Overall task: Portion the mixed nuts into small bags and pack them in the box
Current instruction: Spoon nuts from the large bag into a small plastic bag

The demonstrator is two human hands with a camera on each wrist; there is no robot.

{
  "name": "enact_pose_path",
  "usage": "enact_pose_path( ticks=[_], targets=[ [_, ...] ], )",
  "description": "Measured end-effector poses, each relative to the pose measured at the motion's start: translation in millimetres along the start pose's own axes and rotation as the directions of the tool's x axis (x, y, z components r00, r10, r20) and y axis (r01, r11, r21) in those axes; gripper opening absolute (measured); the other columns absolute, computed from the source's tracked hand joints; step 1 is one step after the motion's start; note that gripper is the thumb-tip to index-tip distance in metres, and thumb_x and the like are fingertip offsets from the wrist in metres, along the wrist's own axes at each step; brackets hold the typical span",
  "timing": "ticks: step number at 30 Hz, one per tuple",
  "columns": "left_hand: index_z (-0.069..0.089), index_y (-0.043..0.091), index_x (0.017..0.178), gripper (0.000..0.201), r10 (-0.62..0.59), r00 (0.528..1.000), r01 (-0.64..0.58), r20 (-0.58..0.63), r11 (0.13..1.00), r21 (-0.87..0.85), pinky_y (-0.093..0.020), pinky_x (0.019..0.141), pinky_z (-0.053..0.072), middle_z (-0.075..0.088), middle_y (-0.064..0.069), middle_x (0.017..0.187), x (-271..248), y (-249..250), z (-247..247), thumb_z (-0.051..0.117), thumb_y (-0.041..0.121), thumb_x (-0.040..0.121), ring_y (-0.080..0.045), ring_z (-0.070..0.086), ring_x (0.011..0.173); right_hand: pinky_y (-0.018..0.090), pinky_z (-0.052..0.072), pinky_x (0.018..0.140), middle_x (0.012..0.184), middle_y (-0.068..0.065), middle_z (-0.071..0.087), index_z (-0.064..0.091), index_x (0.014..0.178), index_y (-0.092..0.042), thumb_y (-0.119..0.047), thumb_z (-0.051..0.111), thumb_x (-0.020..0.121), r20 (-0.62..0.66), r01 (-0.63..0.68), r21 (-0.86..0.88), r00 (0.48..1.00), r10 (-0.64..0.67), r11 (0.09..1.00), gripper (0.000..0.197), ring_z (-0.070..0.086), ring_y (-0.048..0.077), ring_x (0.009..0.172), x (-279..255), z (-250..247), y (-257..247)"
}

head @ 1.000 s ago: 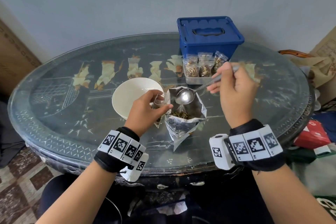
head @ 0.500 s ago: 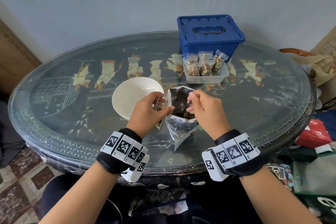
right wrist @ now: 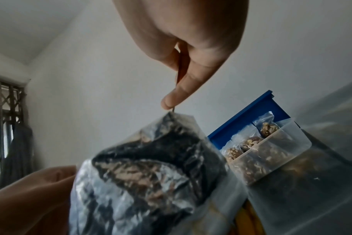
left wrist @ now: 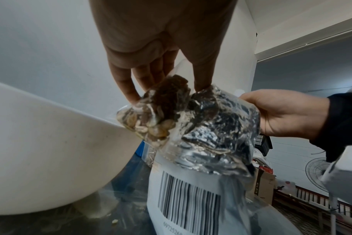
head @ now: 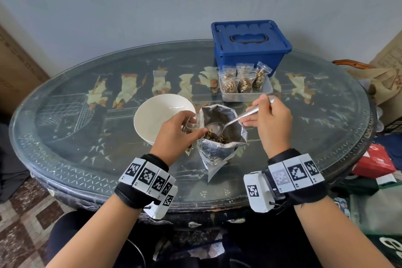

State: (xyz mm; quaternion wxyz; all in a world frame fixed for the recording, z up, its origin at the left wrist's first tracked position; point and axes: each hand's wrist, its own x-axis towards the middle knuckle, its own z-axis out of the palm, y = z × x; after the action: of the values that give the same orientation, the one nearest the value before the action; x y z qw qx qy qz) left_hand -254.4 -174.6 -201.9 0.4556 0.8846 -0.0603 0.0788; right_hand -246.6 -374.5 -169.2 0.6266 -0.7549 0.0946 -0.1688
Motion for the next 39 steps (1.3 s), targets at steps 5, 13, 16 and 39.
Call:
enact_pose_path(
  ticks=[5, 13, 16, 39],
  targets=[
    [0.059, 0.012, 0.107, 0.041, 0.008, 1.000, -0.008, -0.005, 1.000, 0.010, 0.000, 0.069, 0.038, 0.062, 0.004, 0.094, 1.6, 1.5, -2.9, 0.075, 0.031, 0.074, -0.012, 0.058, 0.090, 0.023, 0.053, 0.047, 0.068, 0.010, 0.064, 0.052, 0.074, -0.012, -0.017, 0.038, 0.100, -0.051, -0.093, 0.075, 0.994, 0.097, 0.993, 0.030, 0.065, 0.016, 0.048, 5.1, -8.4, -1.2],
    [0.059, 0.010, 0.111, 0.043, 0.033, 0.999, -0.035, 0.037, 0.997, 0.070, 0.002, 0.068, 0.037, 0.061, 0.004, 0.096, 8.9, 12.7, -10.3, 0.074, 0.028, 0.076, -0.011, 0.056, 0.088, 0.022, 0.050, 0.044, 0.063, 0.009, 0.062, 0.052, 0.074, -0.009, -0.014, 0.038, 0.099, -0.156, -0.038, 0.166, 0.986, 0.065, 0.985, 0.030, 0.064, 0.016, 0.047, 18.7, -26.0, -19.8],
    [0.059, 0.010, 0.110, 0.042, 0.053, 0.996, -0.060, 0.075, 0.994, 0.092, -0.007, 0.071, 0.043, 0.061, 0.002, 0.095, 11.0, 19.8, -11.3, 0.074, 0.029, 0.076, -0.014, 0.059, 0.087, 0.022, 0.050, 0.044, 0.061, 0.007, 0.062, 0.053, 0.074, -0.009, -0.015, 0.038, 0.100, -0.165, 0.018, 0.196, 0.986, 0.015, 0.981, 0.031, 0.064, 0.016, 0.047, 21.5, -28.8, -34.6],
    [0.057, 0.008, 0.115, 0.050, 0.067, 0.997, -0.069, 0.025, 0.996, 0.054, 0.001, 0.069, 0.038, 0.060, 0.003, 0.097, 9.3, 18.1, -6.4, 0.077, 0.028, 0.073, -0.009, 0.055, 0.088, 0.034, 0.052, 0.045, 0.062, 0.004, 0.062, 0.058, 0.080, -0.007, -0.023, 0.041, 0.097, 0.112, 0.635, -0.052, 0.770, -0.628, 0.771, 0.028, 0.064, 0.003, 0.053, -11.5, 20.0, -61.2]
  ],
)
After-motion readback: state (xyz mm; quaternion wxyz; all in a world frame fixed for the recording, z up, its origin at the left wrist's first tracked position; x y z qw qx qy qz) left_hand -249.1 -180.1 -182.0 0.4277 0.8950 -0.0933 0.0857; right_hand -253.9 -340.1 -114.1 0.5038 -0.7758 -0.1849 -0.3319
